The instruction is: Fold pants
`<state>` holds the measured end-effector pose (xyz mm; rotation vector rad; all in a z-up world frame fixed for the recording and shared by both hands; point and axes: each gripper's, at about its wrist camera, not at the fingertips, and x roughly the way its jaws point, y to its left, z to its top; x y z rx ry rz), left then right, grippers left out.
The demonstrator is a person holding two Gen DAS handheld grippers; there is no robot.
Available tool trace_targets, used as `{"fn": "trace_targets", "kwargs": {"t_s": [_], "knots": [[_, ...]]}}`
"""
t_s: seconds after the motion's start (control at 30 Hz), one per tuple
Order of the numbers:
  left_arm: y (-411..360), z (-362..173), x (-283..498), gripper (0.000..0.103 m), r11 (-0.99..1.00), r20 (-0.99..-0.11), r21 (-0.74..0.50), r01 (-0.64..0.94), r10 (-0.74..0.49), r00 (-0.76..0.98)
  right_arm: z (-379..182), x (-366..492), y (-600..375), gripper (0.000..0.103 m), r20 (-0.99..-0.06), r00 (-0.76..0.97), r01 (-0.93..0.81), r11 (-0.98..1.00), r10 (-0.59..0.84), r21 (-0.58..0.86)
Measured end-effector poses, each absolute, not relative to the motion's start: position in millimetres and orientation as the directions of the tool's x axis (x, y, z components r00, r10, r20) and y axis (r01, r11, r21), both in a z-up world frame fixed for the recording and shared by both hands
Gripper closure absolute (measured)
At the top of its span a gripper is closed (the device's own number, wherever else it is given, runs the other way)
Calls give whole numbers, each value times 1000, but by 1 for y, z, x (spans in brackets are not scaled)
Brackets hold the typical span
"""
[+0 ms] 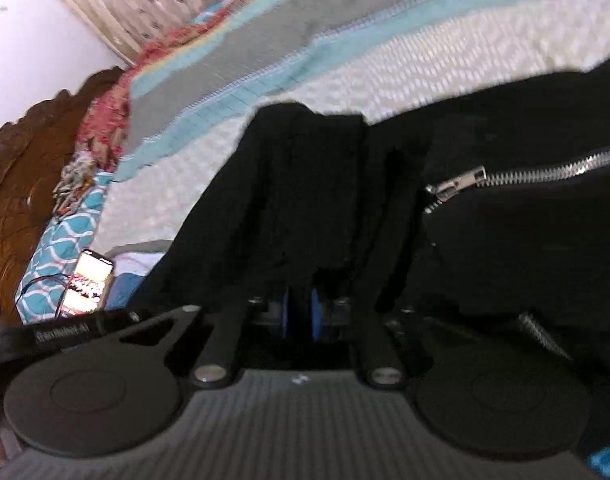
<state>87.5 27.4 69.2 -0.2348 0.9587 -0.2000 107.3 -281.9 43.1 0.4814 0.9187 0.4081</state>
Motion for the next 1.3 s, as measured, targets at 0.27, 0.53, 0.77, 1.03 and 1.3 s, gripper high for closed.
{"fn": "trace_targets", "kwargs": {"t_s": [0.27, 0.53, 0.77, 1.03, 1.3], "knots": [[26, 75, 76, 68, 970, -766, -238, 49, -219, 604, 59, 72, -336, 65, -582, 638, -108, 808, 503, 580], [-23, 128, 149, 68, 982, -616, -73, 173, -181, 766, 79, 40, -433, 65, -514, 817, 42, 861, 263, 507], [-116, 59, 224, 74, 959, -772, 38, 281, -150, 617, 63, 28, -471, 64, -511, 848, 173, 835, 144, 523], [-134, 35, 221, 74, 947, -760, 173, 269, -45, 648, 40, 25, -480, 36, -533, 836, 226, 804, 130, 551], [-100, 117, 196, 54, 974, -703, -127, 189, -223, 675, 35, 40, -465, 87, -591, 788, 232, 807, 172, 543]]}}
